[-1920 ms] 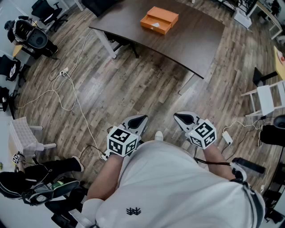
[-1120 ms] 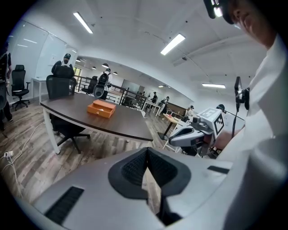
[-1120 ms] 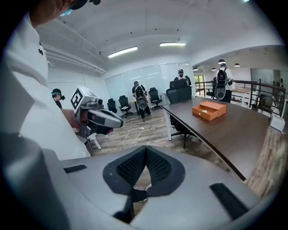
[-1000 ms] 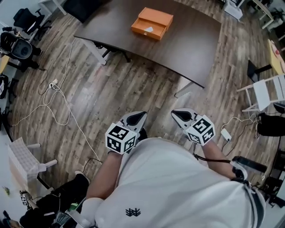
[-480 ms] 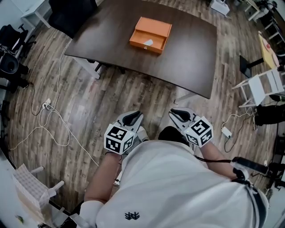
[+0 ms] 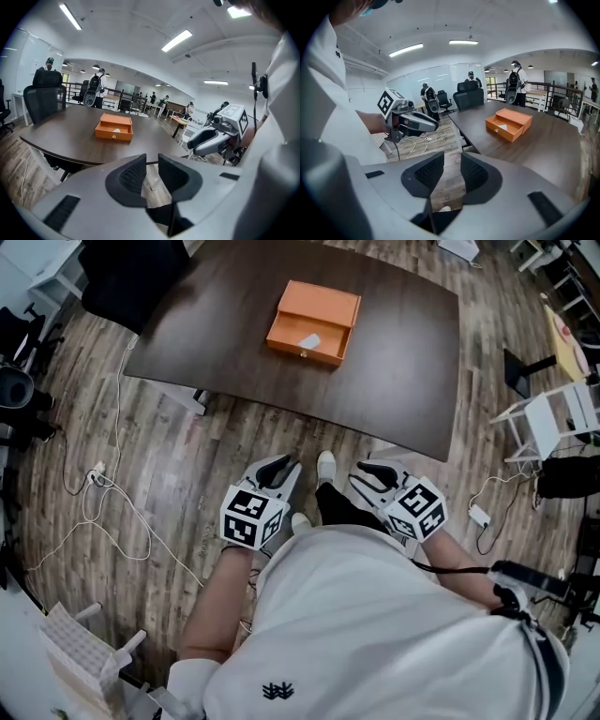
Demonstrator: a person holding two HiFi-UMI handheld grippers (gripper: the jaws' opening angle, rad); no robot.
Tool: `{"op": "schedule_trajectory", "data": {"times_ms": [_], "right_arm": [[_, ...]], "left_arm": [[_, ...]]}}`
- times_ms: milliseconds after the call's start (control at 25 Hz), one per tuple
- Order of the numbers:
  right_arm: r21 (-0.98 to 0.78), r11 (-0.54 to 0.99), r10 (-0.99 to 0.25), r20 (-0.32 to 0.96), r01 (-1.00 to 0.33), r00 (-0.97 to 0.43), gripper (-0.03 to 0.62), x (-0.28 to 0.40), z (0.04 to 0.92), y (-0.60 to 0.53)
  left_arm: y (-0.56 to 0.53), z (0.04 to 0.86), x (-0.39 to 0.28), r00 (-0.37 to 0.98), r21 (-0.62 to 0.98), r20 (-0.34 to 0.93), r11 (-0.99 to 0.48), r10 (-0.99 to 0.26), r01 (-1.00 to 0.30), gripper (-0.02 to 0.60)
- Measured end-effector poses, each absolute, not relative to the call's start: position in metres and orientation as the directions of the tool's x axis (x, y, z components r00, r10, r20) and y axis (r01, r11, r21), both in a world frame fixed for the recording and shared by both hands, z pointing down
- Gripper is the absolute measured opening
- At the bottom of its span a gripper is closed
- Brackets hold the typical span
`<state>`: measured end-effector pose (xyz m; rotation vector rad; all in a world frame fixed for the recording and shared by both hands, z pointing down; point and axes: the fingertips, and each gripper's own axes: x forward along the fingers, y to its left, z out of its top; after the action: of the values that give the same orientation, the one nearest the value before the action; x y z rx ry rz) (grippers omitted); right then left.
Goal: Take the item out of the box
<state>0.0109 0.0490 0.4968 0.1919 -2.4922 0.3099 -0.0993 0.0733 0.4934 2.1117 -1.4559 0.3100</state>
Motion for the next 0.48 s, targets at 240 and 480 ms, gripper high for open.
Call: {"op": "schedule_trajectory", "data": {"times_ms": [240, 480], "right_arm": [[-0.2, 0.967, -0.017, 0.571, -0.159, -0.821, 0.083, -0.02, 0.499, -0.031], [-0.209, 0.967, -0.005, 0.557, -0.147, -0.83, 0.08, -0.032, 0.498, -0.118]], "left_arm": [[-0.019, 0.493, -0.13, 0.337, 0.255, 0.532, -0.232, -0.777, -0.939, 0.097], [-0.121, 0.505, -0.154, 0.3, 0.215, 0.6, -0.212, -0.742, -0.953, 0.12]]}}
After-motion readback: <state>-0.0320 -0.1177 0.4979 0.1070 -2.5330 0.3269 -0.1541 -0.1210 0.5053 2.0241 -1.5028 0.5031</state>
